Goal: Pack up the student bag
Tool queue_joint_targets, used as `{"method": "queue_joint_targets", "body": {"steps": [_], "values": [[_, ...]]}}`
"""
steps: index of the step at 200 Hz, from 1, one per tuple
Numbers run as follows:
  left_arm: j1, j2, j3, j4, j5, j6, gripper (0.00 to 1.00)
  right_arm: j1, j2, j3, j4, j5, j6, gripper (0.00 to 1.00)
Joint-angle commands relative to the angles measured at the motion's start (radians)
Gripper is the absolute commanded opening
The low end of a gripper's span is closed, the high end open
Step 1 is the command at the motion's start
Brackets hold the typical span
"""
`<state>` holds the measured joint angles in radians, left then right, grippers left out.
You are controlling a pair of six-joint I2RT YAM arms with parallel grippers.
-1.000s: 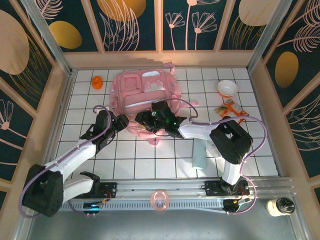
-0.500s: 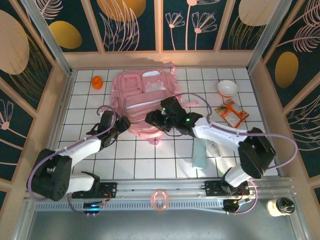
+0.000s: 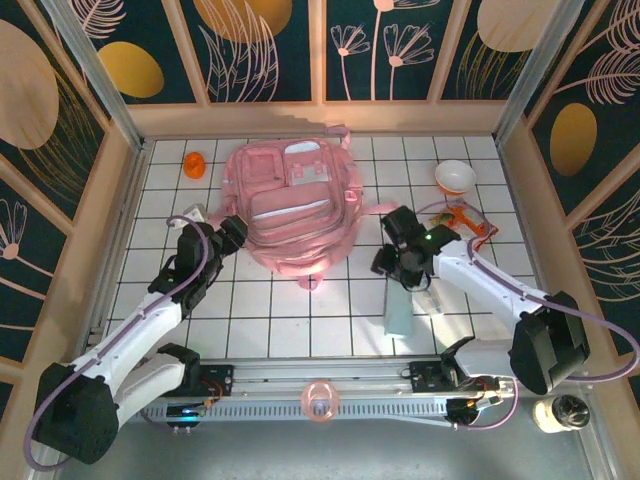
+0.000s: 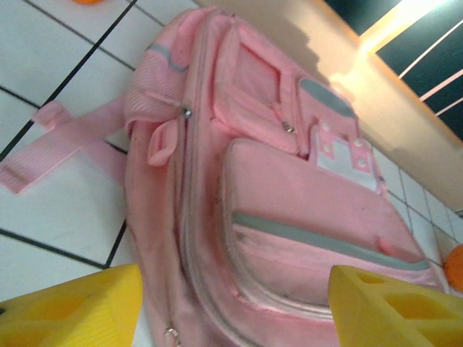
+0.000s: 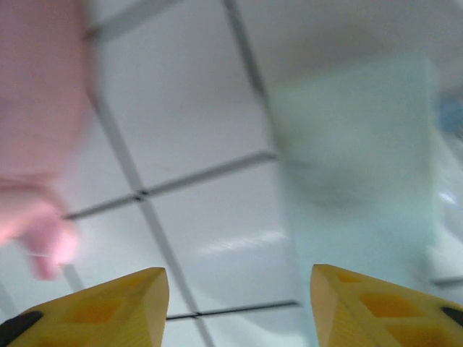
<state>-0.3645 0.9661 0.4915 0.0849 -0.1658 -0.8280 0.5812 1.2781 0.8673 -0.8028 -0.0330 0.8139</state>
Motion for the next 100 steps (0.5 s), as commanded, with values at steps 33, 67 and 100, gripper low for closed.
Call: {"method": "queue_joint_targets", "body": {"steps": [33, 67, 100], "values": [[0.006, 0.041, -0.013, 0.016, 0.043, 0.007, 0.67, -0.004, -0.055, -0.127, -0.089, -0.027, 0.01, 0.69], [0.006, 0.055, -0.018, 0.039, 0.041, 0.004, 0.67, -0.004, -0.007, -0.129, -0.074, -0.033, -0.039, 0.76], [0.006, 0.066, -0.019, 0.045, 0.064, -0.008, 0.66, -0.005, 0.039, -0.13, -0.05, -0.037, -0.068, 0.77]]}}
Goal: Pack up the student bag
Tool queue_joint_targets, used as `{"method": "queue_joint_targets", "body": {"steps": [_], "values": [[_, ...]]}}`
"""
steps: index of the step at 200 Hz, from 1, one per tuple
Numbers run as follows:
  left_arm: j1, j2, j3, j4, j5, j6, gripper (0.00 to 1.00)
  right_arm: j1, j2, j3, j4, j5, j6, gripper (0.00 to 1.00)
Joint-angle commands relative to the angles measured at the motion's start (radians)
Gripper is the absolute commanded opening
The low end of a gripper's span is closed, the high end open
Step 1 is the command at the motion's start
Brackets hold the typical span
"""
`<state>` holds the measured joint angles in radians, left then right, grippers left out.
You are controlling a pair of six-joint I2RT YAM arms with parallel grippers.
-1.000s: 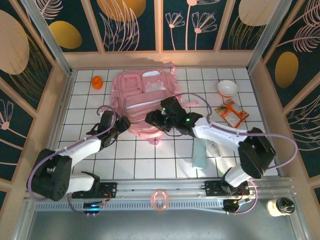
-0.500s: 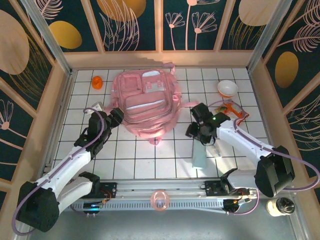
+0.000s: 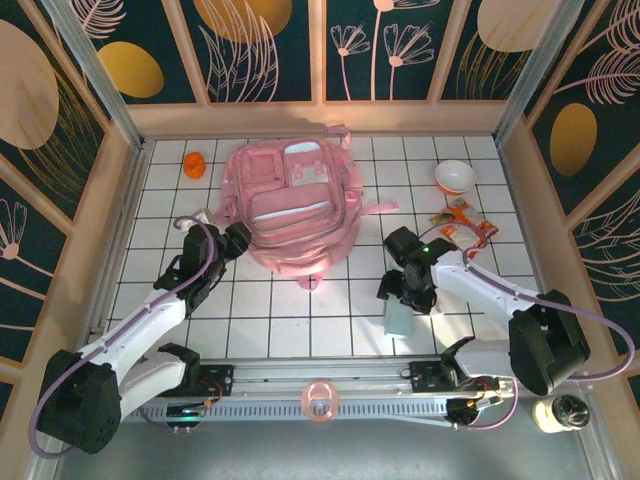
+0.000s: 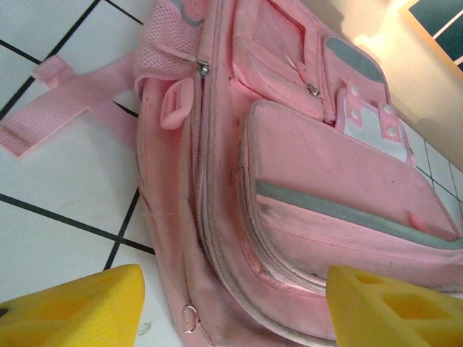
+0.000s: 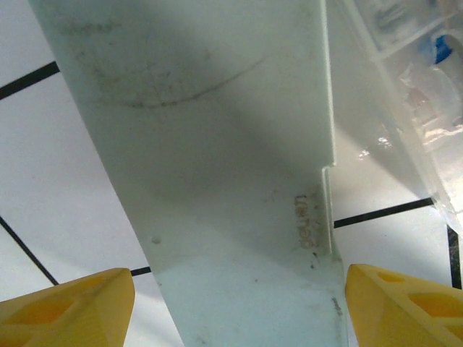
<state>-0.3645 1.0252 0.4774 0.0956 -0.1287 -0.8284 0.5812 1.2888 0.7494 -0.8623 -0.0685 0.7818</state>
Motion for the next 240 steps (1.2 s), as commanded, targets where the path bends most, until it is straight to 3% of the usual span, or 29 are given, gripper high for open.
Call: {"method": "queue_joint_targets", "body": {"steps": [1, 81, 107, 130, 161, 196, 225, 240], "values": [[0.005, 0.007, -0.005, 0.035, 0.027, -0.007, 0.66, -0.005, 0.03, -0.013, 0.01, 0.0, -0.037, 0.77], [0.006, -0.017, -0.005, 0.041, 0.022, 0.021, 0.66, -0.028, 0.099, -0.049, 0.104, 0.013, -0.091, 0.74], [0.006, -0.017, 0.015, 0.026, 0.057, 0.061, 0.65, -0.028, 0.125, -0.062, 0.126, 0.019, -0.108, 0.74], [0.006, -0.013, 0.058, 0.0, 0.102, 0.15, 0.63, -0.029, 0.12, -0.055, 0.134, 0.027, -0.115, 0.68], [0.006, 0.003, 0.171, -0.077, 0.189, 0.468, 0.6, -0.065, 0.008, -0.009, 0.16, 0.003, -0.11, 0.58], [0.003, 0.079, 0.283, -0.163, 0.428, 0.894, 0.48, -0.095, -0.173, 0.002, 0.283, -0.034, -0.094, 0.58], [-0.009, 0.162, 0.299, -0.184, 0.508, 1.181, 0.51, -0.108, -0.297, -0.039, 0.426, -0.056, -0.063, 0.57], [-0.016, 0.206, 0.297, -0.163, 0.493, 1.281, 0.56, -0.115, -0.338, -0.053, 0.461, -0.065, -0.052, 0.57]]}}
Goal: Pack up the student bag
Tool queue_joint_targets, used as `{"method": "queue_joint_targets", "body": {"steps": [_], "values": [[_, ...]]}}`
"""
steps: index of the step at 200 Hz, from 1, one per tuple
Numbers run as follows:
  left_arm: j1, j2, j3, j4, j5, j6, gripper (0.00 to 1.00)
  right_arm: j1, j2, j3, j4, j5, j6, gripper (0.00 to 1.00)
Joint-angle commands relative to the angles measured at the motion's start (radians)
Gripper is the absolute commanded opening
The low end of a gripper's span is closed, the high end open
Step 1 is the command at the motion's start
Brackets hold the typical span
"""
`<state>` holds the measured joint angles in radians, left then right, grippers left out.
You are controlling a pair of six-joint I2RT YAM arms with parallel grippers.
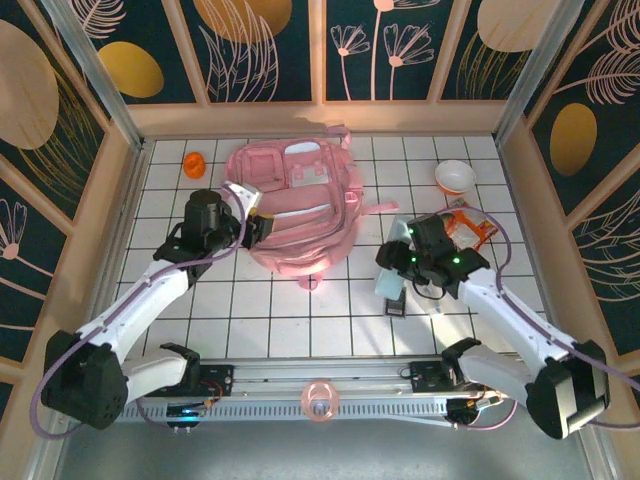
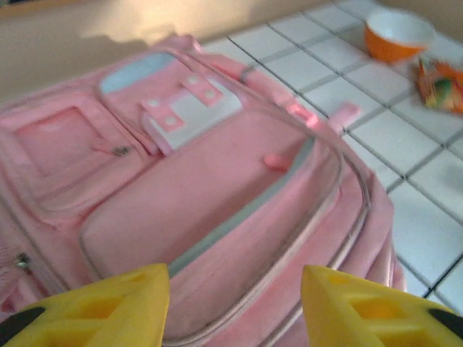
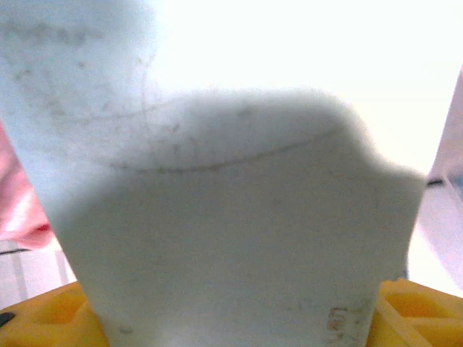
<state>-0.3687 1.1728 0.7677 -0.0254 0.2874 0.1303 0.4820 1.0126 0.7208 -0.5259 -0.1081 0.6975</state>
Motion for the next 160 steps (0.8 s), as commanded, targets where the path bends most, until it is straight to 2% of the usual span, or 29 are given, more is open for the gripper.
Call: {"method": "queue_joint_targets", "body": {"steps": [1, 38, 62, 100, 133, 142, 150, 155, 160], "values": [[-0.012, 0.062, 0.008, -0.041, 0.076, 0.326, 0.56, -0.016, -0.063, -0.024, 0.126, -0.026, 0.033, 0.57], [-0.022, 0.205, 0.064, 0.02, 0.023, 0.416, 0.68, -0.018, -0.079, -0.029, 0.134, -0.047, 0.033, 0.57], [-0.032, 0.297, 0.121, 0.015, 0.049, 0.44, 0.76, -0.017, -0.074, -0.04, 0.153, -0.06, 0.043, 0.57], [-0.045, 0.406, 0.154, 0.072, 0.06, 0.44, 0.79, -0.017, -0.073, -0.044, 0.164, -0.065, 0.05, 0.57], [-0.056, 0.506, 0.199, 0.074, 0.02, 0.446, 0.8, -0.018, -0.068, -0.038, 0.161, -0.056, 0.046, 0.57], [-0.055, 0.517, 0.199, 0.088, 0.0, 0.447, 0.78, -0.019, -0.07, -0.038, 0.159, -0.055, 0.046, 0.57], [-0.056, 0.52, 0.199, 0.09, -0.008, 0.448, 0.71, -0.018, -0.072, -0.039, 0.156, -0.053, 0.046, 0.57], [-0.056, 0.518, 0.198, 0.09, -0.008, 0.446, 0.61, -0.017, -0.073, -0.039, 0.154, -0.051, 0.046, 0.57], [-0.057, 0.511, 0.199, 0.087, -0.007, 0.439, 0.47, -0.017, -0.073, -0.039, 0.15, -0.047, 0.046, 0.57]]}}
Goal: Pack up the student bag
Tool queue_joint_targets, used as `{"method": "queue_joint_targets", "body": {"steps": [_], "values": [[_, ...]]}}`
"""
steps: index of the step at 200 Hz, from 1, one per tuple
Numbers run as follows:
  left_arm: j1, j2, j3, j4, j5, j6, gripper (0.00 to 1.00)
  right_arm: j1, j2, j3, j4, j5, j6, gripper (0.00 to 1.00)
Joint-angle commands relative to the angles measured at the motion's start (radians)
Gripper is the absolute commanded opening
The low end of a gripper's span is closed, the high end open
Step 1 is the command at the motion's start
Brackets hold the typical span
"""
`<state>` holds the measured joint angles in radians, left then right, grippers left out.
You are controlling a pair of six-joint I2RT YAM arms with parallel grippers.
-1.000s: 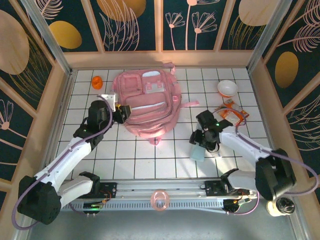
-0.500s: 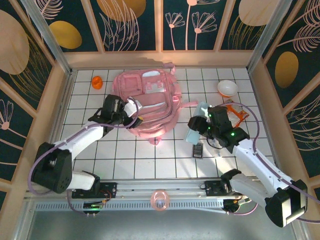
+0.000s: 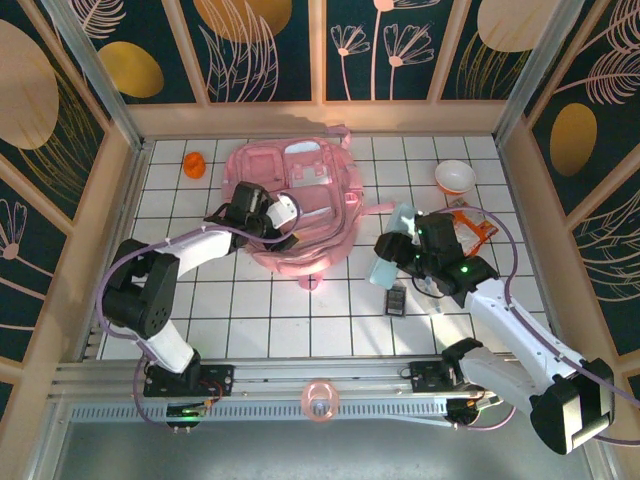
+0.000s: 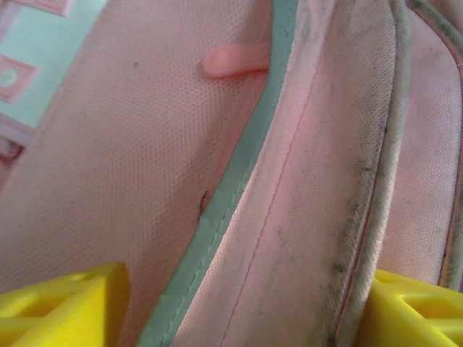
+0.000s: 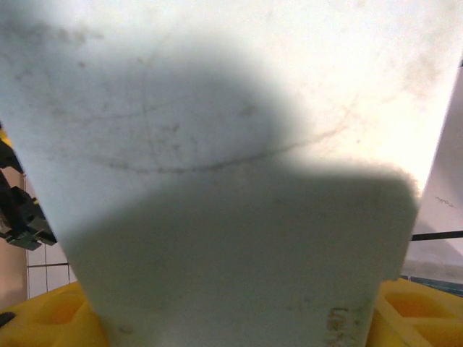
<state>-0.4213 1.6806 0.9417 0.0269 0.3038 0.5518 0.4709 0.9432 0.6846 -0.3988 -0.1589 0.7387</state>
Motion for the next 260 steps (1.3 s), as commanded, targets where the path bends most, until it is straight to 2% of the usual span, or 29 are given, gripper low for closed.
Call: {"method": "queue_joint_targets", "body": {"steps": [1, 8, 13, 37, 76, 101, 127, 149, 173, 189, 218, 260], "values": [[-0.004, 0.001, 0.025, 0.035, -0.022, 0.015, 0.45, -0.007, -0.004, -0.002, 0.022, 0.004, 0.005, 0.57], [-0.006, -0.017, 0.025, 0.032, -0.015, 0.0, 0.29, -0.007, -0.006, -0.003, 0.021, 0.008, 0.004, 0.57], [-0.009, -0.036, 0.025, 0.031, -0.01, -0.012, 0.22, -0.007, -0.009, -0.006, 0.023, 0.007, 0.002, 0.57], [-0.037, -0.166, -0.022, 0.045, -0.009, -0.049, 0.0, -0.007, -0.01, -0.008, 0.057, -0.018, -0.011, 0.57], [-0.042, -0.355, -0.057, 0.073, -0.014, -0.239, 0.0, -0.006, 0.021, 0.007, 0.118, -0.087, 0.021, 0.57], [-0.043, -0.415, -0.068, 0.122, -0.001, -0.427, 0.0, 0.003, 0.061, 0.0, 0.224, -0.196, 0.084, 0.57], [-0.044, -0.442, -0.092, 0.19, 0.03, -0.598, 0.0, 0.058, 0.117, 0.009, 0.345, -0.274, 0.17, 0.57], [-0.043, -0.432, -0.059, 0.16, 0.012, -0.658, 0.0, 0.147, 0.16, 0.039, 0.389, -0.276, 0.22, 0.57], [-0.045, -0.41, 0.006, 0.118, 0.035, -0.725, 0.0, 0.227, 0.243, 0.044, 0.483, -0.332, 0.306, 0.57], [-0.048, -0.403, 0.025, 0.111, 0.05, -0.773, 0.0, 0.267, 0.295, 0.048, 0.55, -0.326, 0.365, 0.57], [-0.065, -0.42, 0.025, 0.143, 0.096, -0.806, 0.0, 0.285, 0.388, 0.058, 0.711, -0.321, 0.46, 0.57], [-0.078, -0.468, -0.006, 0.163, 0.091, -0.805, 0.0, 0.278, 0.522, 0.143, 0.721, -0.233, 0.506, 0.62]]}}
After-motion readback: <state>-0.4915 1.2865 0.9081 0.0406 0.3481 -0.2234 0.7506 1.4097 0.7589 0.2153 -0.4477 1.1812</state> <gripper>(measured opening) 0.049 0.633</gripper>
